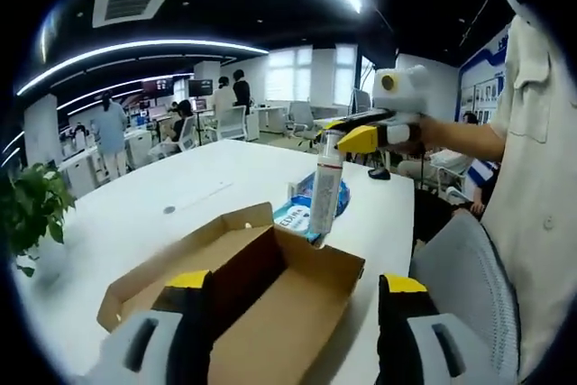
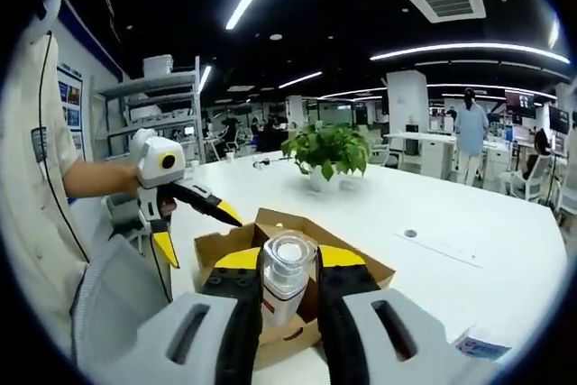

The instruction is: Operate the shoe box by opening the lid, removing the specified soft item, and placing it in the target area until the item is outside and the box remains undamaged.

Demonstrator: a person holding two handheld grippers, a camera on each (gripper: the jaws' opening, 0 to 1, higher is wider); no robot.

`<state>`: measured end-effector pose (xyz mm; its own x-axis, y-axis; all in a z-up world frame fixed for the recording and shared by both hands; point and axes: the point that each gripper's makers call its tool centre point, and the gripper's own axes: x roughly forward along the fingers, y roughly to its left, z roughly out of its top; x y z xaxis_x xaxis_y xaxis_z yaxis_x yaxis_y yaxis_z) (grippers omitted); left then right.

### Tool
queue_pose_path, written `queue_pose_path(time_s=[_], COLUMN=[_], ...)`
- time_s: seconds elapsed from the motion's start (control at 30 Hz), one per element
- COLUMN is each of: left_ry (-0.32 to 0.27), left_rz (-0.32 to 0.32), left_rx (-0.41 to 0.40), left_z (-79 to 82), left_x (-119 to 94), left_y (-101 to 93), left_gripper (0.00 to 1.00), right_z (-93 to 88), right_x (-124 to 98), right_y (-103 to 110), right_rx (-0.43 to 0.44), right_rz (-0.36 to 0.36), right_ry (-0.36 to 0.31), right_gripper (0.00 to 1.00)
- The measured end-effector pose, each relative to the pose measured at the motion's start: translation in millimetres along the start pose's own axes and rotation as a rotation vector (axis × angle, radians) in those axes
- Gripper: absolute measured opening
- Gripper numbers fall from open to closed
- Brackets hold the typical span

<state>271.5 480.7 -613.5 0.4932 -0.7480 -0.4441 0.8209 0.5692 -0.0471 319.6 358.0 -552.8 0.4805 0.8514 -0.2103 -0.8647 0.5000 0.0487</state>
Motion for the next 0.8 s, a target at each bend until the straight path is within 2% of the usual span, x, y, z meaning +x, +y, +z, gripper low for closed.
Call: queue_pose_path(time_s=[0.57, 0.8], left_ry=[0.001, -0.012], left_rz=[0.117, 0.16], left_rx=[-0.055, -0.07], left_z=[-14.7, -14.0], left_x=[-30, -41], left_y=[18.4, 25.9], left_gripper=[0.88, 0.92], right_z=[3.5, 0.8], right_x=[0, 6], right_y=[-57, -79], right_rx=[-0.077, -0.102], right_rz=[-0.014, -0.017], right_ry=[0.048, 0.061], right_gripper=[0.19, 0.19])
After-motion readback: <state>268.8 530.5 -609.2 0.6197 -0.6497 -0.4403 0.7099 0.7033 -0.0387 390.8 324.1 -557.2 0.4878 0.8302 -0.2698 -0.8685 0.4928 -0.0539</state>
